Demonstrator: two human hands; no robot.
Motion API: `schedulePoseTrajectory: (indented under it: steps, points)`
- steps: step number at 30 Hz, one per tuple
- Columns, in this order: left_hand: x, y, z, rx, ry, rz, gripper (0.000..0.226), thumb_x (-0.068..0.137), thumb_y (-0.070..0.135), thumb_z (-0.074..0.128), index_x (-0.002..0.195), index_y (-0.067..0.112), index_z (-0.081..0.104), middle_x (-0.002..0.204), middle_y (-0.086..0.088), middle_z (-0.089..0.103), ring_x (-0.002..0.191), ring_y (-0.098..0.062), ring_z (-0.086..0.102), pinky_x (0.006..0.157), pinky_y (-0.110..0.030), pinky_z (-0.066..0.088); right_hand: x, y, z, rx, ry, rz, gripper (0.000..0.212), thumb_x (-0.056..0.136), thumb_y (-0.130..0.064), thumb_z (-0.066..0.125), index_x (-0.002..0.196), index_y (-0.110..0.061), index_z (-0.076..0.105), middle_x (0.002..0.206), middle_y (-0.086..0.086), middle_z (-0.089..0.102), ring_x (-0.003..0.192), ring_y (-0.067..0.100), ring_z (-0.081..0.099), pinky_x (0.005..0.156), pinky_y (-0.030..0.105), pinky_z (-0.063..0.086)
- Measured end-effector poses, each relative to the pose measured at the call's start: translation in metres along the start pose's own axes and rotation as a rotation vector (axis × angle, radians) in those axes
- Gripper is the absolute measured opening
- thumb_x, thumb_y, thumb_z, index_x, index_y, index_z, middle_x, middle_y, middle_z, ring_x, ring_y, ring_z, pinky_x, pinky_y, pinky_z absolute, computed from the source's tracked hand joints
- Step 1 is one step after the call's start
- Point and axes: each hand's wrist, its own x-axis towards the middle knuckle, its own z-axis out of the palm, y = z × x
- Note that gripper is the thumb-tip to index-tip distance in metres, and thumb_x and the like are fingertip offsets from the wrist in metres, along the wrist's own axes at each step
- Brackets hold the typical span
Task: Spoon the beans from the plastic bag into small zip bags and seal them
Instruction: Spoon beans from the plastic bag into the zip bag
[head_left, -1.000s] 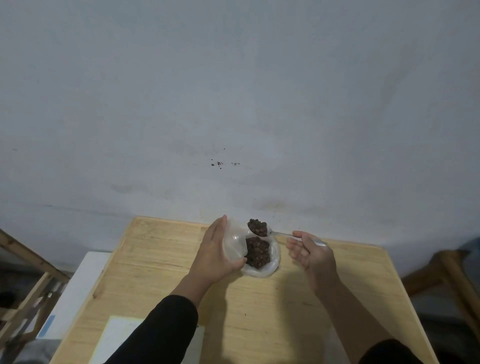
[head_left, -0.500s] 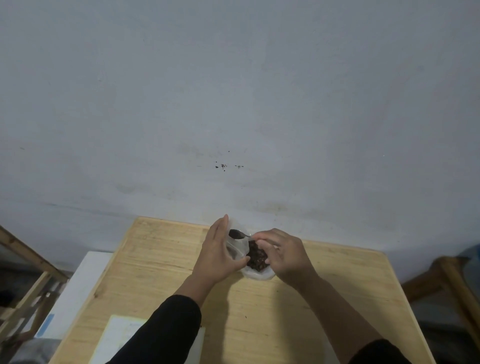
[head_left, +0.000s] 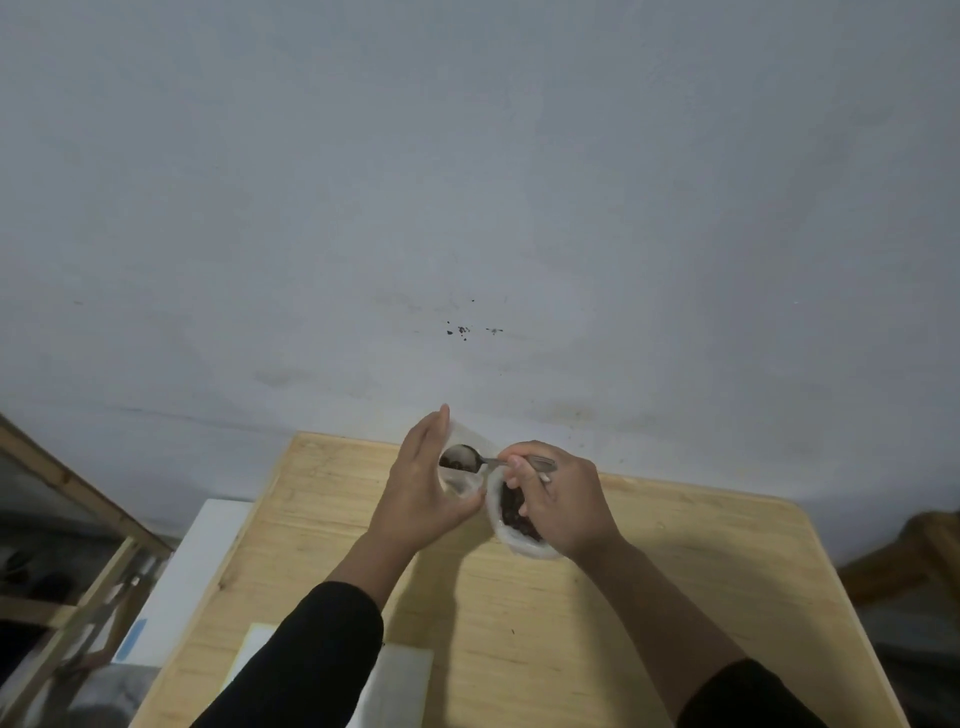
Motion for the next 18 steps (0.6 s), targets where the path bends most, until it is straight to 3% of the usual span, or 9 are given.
schedulePoseTrajectory:
  steps: [3, 5, 7, 10, 12, 16, 18]
  points:
    - [0.004, -0.004, -0.01, 0.085, -0.025, 0.064, 0.098, 0.07, 0.03, 0.076, 0.148, 0.01, 0.021, 0.139, -0.007, 0.038, 0.13, -0.016, 0.036, 0.1, -0.014, 0.028, 0.0, -0.002, 0.005, 0.011, 0.025, -0.014, 0.018, 0.093, -0.014, 0.053, 0.092, -0.016, 0.071, 0.074, -0.024, 0.063, 0.065, -0.005, 0.063, 0.062, 0.012, 0.05]
    - [0.003, -0.007, -0.012, 0.113, -0.049, 0.056, 0.101, 0.069, 0.03, 0.077, 0.149, 0.011, 0.017, 0.141, -0.006, 0.035, 0.133, -0.015, 0.033, 0.101, -0.015, 0.027, -0.002, 0.001, 0.007, 0.07, 0.067, 0.018, 0.018, 0.093, -0.013, 0.053, 0.091, -0.015, 0.07, 0.073, -0.016, 0.066, 0.055, -0.002, 0.062, 0.058, 0.011, 0.048]
    - [-0.002, -0.01, -0.01, 0.114, -0.074, 0.019, 0.104, 0.069, 0.031, 0.077, 0.149, 0.013, 0.013, 0.145, -0.005, 0.031, 0.136, -0.015, 0.028, 0.103, -0.015, 0.024, -0.007, 0.01, 0.004, 0.205, 0.131, 0.083, 0.019, 0.094, -0.011, 0.052, 0.088, -0.016, 0.069, 0.067, -0.006, 0.067, 0.047, 0.006, 0.059, 0.053, 0.017, 0.05]
    - [-0.01, -0.013, -0.001, 0.093, -0.097, -0.05, 0.106, 0.069, 0.032, 0.078, 0.15, 0.016, 0.011, 0.15, -0.003, 0.027, 0.14, -0.013, 0.022, 0.106, -0.016, 0.019, -0.016, 0.027, -0.008, 0.376, 0.234, 0.165, 0.019, 0.095, -0.01, 0.05, 0.09, -0.012, 0.068, 0.067, 0.002, 0.067, 0.055, 0.014, 0.062, 0.053, 0.027, 0.053]
    - [-0.014, -0.013, 0.006, 0.083, -0.098, -0.075, 0.106, 0.068, 0.033, 0.079, 0.15, 0.016, 0.014, 0.151, -0.002, 0.028, 0.139, -0.013, 0.023, 0.107, -0.017, 0.018, -0.02, 0.039, -0.018, 0.465, 0.332, 0.263, 0.02, 0.096, -0.008, 0.047, 0.091, -0.008, 0.067, 0.069, 0.005, 0.067, 0.056, 0.013, 0.062, 0.05, 0.025, 0.052]
    - [-0.019, -0.01, 0.02, 0.062, -0.131, -0.1, 0.106, 0.067, 0.033, 0.079, 0.149, 0.017, 0.014, 0.151, -0.003, 0.028, 0.139, -0.014, 0.023, 0.108, -0.018, 0.019, -0.027, 0.072, -0.028, 0.252, 0.425, 0.406, 0.025, 0.095, -0.022, 0.048, 0.089, -0.01, 0.069, 0.066, 0.001, 0.067, 0.046, 0.008, 0.061, 0.053, 0.032, 0.053]
    - [-0.021, -0.01, 0.026, 0.06, -0.159, -0.11, 0.108, 0.067, 0.035, 0.078, 0.15, 0.02, 0.011, 0.152, -0.001, 0.025, 0.14, -0.013, 0.021, 0.11, -0.02, 0.019, -0.034, 0.085, -0.026, 0.035, 0.369, 0.372, 0.034, 0.087, -0.032, 0.042, 0.085, -0.012, 0.07, 0.062, -0.006, 0.065, 0.046, 0.009, 0.061, 0.053, 0.026, 0.051]
